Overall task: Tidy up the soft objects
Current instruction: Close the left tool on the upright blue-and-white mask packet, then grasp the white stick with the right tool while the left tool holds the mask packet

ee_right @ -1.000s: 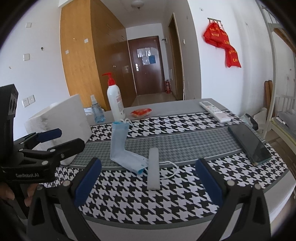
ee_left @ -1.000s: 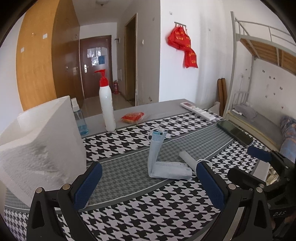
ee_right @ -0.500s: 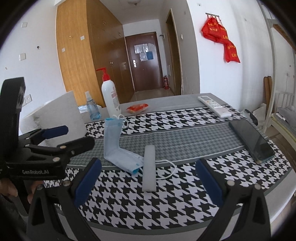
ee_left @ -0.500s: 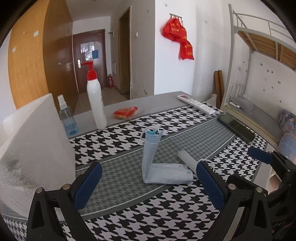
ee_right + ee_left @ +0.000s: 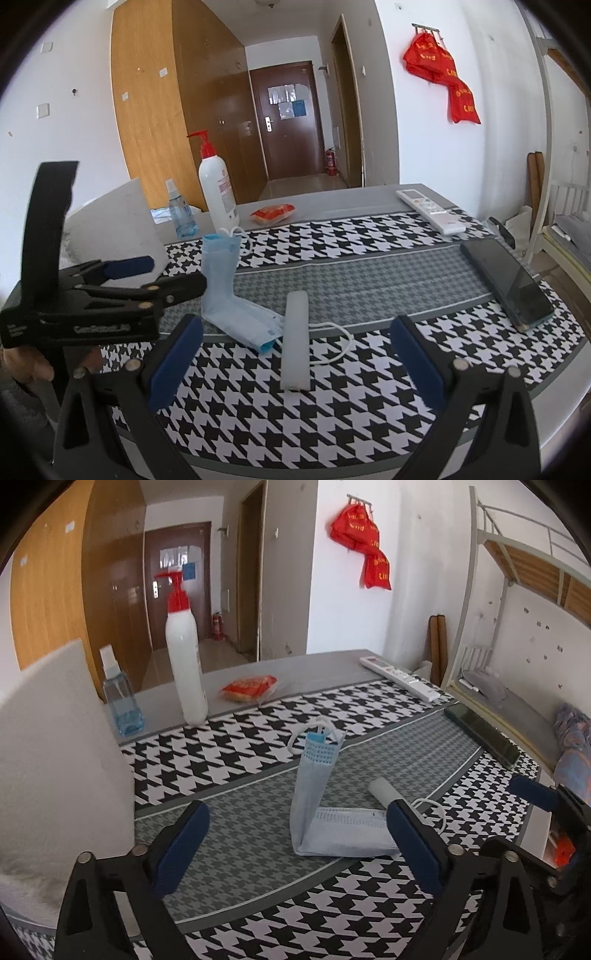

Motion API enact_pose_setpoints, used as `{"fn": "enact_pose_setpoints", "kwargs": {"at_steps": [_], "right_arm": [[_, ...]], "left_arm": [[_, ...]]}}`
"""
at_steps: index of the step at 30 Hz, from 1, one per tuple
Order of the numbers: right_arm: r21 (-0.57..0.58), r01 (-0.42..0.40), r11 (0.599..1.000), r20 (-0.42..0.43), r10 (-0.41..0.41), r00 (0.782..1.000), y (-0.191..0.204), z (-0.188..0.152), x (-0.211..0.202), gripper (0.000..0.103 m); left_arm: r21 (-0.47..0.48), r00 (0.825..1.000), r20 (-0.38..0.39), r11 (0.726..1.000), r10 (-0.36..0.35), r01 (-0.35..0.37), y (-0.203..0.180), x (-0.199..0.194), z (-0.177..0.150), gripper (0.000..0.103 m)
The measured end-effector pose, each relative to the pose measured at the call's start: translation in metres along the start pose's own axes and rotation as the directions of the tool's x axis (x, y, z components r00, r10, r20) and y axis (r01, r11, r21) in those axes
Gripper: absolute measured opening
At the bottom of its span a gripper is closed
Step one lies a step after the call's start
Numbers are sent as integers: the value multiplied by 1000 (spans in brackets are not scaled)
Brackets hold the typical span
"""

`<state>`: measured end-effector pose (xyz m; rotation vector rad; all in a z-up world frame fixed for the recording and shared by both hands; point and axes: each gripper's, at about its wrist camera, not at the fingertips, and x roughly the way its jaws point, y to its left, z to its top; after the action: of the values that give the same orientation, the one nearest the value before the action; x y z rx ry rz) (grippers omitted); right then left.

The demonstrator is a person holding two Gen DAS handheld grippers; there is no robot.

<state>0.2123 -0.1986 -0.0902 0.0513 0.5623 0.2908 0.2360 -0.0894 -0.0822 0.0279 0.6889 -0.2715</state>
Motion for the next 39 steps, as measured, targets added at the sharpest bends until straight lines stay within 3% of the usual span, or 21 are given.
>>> {"fn": "enact_pose_setpoints", "kwargs": {"at_steps": [7,15,20,25,27,29,31,37,39], "right_arm": [[4,-1,1000,-24,1,1000,-3,-2,8,102],[-10,-6,1000,-40,6,999,-1,-5,13,102],[2,-14,1000,-45,14,999,-3,-7,16,102],[2,-18,1000,-54,18,998,-3,-10,16,102],[0,-16,1000,-60,16,998,-2,-11,16,102],[-3,-17,1000,-66,16,998,-2,-11,16,102],[-12,-15,1000,-70,14,997,0,-12,17,102],[-12,-20,1000,-95,19,995,4,-10,24,93],[-19,-21,1000,-120,18,993,5,-11,27,80]], "left_arm": [[-4,1000,-22,1000,-1,1,3,14,-4,87],[33,998,-57,999,-14,16,-3,26,-8,67],[27,997,-76,999,-21,23,-2,33,-9,59],[7,994,-104,999,-34,35,1,38,-10,42],[1,993,-115,999,-41,41,2,40,-11,25],[0,991,-124,999,-53,53,2,42,-11,16],[-12,989,-130,998,-66,65,3,43,-11,15],[-58,987,-123,994,-101,94,11,43,-11,12],[-67,989,-111,994,-96,89,14,40,-11,10]]}}
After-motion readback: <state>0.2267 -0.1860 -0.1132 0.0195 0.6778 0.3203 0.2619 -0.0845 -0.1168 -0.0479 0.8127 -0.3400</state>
